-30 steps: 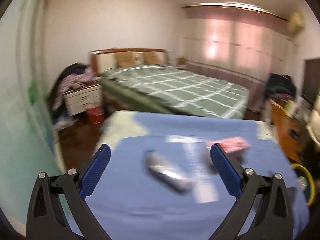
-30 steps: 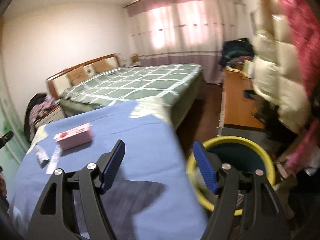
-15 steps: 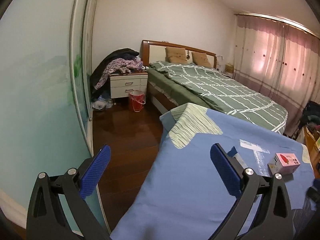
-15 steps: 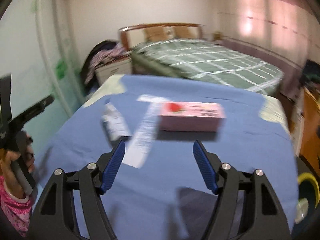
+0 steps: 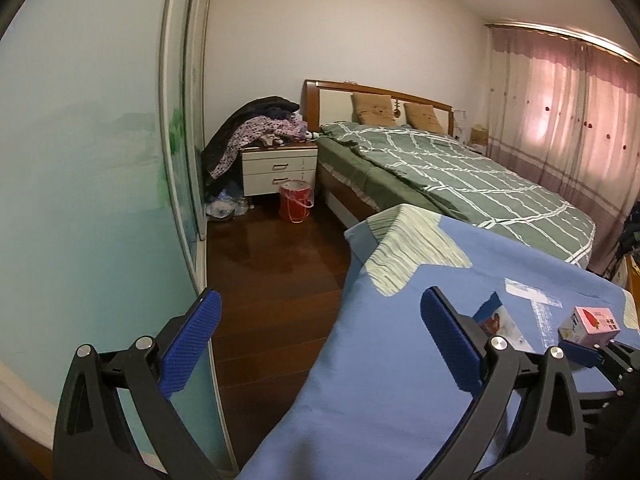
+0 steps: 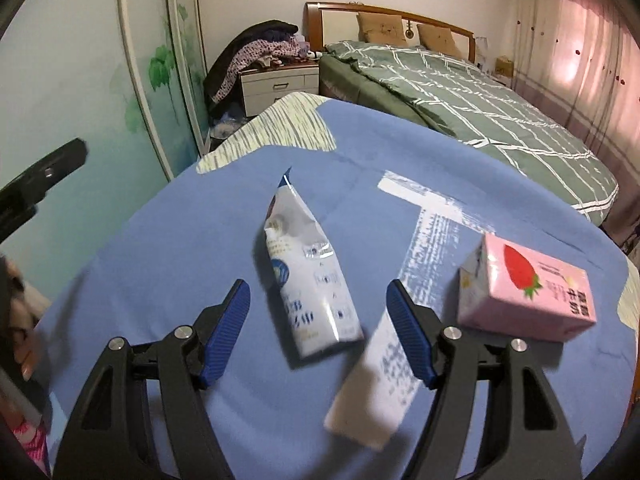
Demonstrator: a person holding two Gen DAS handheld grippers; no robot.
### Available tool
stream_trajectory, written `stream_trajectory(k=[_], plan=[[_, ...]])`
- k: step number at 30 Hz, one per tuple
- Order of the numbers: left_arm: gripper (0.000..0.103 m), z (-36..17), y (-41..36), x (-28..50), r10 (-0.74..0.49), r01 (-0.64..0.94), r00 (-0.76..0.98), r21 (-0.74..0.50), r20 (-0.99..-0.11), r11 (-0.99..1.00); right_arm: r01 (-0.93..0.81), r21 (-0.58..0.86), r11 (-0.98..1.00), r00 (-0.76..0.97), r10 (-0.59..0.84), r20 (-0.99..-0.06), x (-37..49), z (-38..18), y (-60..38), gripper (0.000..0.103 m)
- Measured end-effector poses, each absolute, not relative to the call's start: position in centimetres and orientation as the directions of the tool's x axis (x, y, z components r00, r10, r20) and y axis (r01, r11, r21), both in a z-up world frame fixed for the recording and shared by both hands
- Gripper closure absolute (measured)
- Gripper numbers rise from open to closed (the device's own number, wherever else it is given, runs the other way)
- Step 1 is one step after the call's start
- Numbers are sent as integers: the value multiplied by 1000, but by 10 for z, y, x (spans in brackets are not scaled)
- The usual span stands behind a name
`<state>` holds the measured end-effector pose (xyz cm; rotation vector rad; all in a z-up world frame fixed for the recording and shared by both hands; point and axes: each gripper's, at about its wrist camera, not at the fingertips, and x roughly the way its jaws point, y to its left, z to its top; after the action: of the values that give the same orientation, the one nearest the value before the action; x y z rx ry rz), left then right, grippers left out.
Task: Collect trash
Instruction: 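Move the right gripper to the white squeeze tube and grasp it, then carry the squeeze tube into the yellow bin and open the right gripper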
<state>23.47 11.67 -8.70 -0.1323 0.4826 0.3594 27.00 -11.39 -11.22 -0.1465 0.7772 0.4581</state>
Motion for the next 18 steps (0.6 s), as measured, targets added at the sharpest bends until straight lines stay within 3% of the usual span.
stream_trajectory(k=[5, 14, 18], plan=[[5, -87, 118, 236, 312, -381, 817, -48, -484, 923, -451, 42, 892, 602, 339, -723, 280, -117, -110, 43], [5, -88, 115, 236, 308, -376, 817, -44, -487, 926, -461, 44, 886, 579, 338, -742, 274, -125, -111, 77], [5, -88, 113, 235, 305, -372, 817, -43, -490, 927, -443, 69, 894, 591, 349, -728, 266, -122, -121, 80]])
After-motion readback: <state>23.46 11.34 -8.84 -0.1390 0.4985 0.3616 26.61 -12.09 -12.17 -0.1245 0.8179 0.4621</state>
